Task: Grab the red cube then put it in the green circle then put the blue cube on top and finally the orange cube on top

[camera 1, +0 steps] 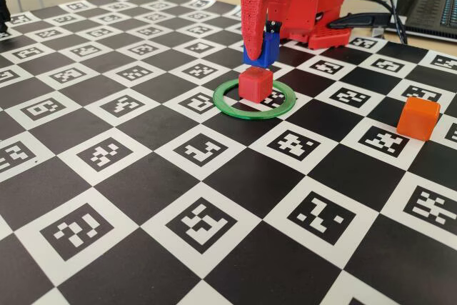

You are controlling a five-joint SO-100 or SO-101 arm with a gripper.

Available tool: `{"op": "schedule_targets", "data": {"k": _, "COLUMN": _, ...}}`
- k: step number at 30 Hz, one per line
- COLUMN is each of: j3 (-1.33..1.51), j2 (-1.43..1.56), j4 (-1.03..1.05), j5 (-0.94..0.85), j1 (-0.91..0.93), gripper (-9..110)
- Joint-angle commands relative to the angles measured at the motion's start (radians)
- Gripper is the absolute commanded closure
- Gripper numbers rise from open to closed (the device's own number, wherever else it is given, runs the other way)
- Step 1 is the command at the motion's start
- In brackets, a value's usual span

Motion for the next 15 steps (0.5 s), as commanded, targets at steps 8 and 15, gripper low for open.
{"op": "schedule_targets", "data": {"k": 8, "j3": -0.012, "j2": 0.002, "j4": -0.015, "j5": 0.011, "j1": 0.028, "gripper": 92}}
{"op": "schedule_targets", "data": {"k": 15, "j3": -0.006, "j2": -0.006, "j4": -0.011, "j5": 0.02, "j1": 0.034, "gripper": 92}}
